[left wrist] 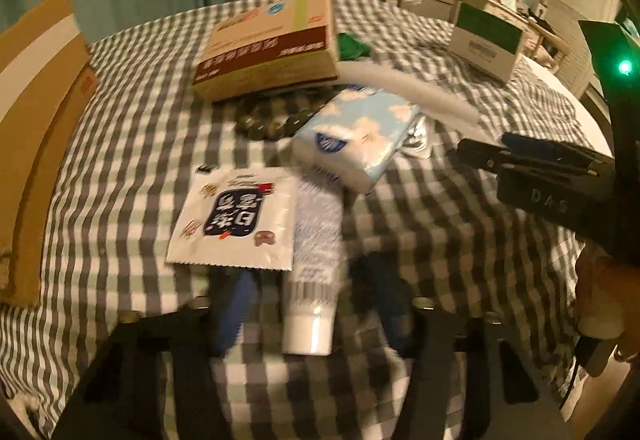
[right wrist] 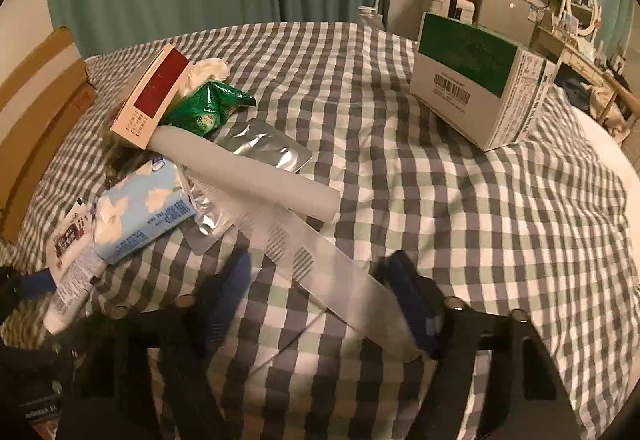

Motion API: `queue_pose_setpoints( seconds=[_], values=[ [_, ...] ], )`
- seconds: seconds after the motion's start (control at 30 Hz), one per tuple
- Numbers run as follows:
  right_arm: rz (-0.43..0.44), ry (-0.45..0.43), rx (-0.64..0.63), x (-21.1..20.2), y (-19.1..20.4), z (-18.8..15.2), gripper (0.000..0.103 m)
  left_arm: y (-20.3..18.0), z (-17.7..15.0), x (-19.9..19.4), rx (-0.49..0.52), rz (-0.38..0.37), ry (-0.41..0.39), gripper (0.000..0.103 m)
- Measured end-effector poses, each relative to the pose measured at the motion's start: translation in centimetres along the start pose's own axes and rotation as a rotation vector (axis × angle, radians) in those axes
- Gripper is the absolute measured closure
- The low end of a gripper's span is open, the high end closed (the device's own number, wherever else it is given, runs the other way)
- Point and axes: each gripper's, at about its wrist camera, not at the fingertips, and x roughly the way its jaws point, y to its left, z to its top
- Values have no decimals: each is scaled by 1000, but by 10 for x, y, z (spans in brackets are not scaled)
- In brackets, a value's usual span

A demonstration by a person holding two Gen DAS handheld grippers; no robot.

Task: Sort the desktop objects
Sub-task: 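Return both grippers to the bed and reach toward toothpaste and comb, then grasp the toothpaste tube with left gripper while right grasps the white comb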

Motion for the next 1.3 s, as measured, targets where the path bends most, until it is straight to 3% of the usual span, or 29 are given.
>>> queue_pose_setpoints(
  seconds=[0.07,0.13,0.27,0.5,0.53,0.57,0.7,0.87,1.0,1.23,1.3],
  values=[
    [26,4,-9,-6,3,-3,55,-4,2,-1,14,-22,2,75],
    [91,23,-6,-11,8,-7,61,-7,1,-4,34,-38,10,77],
    [225,55,-18,-20,23,-13,62,-6,-4,-9,2,-79,34,77],
    [212,45,0,2,32,0,62,-10,-1,0,20,-54,41,77],
    [198,48,4,7,32,3,63,-10,0,1,15,-58,39,77],
    [176,42,2,9,33,4,76,-8,1,1,10,-66,39,77],
    [159,40,-23,5,36,1,77,-3,2,-3,-15,-90,49,77],
    [175,74,-1,-17,30,-13,77,-4,1,-9,-13,-67,73,77],
    [163,89,6,-34,36,-19,77,-1,-3,-21,-56,-101,90,77],
    [119,77,4,-77,49,-39,78,12,-8,-59,-90,-120,62,77],
    [82,62,-22,-94,53,-42,91,21,-8,-71,-115,-119,43,78]
  ],
)
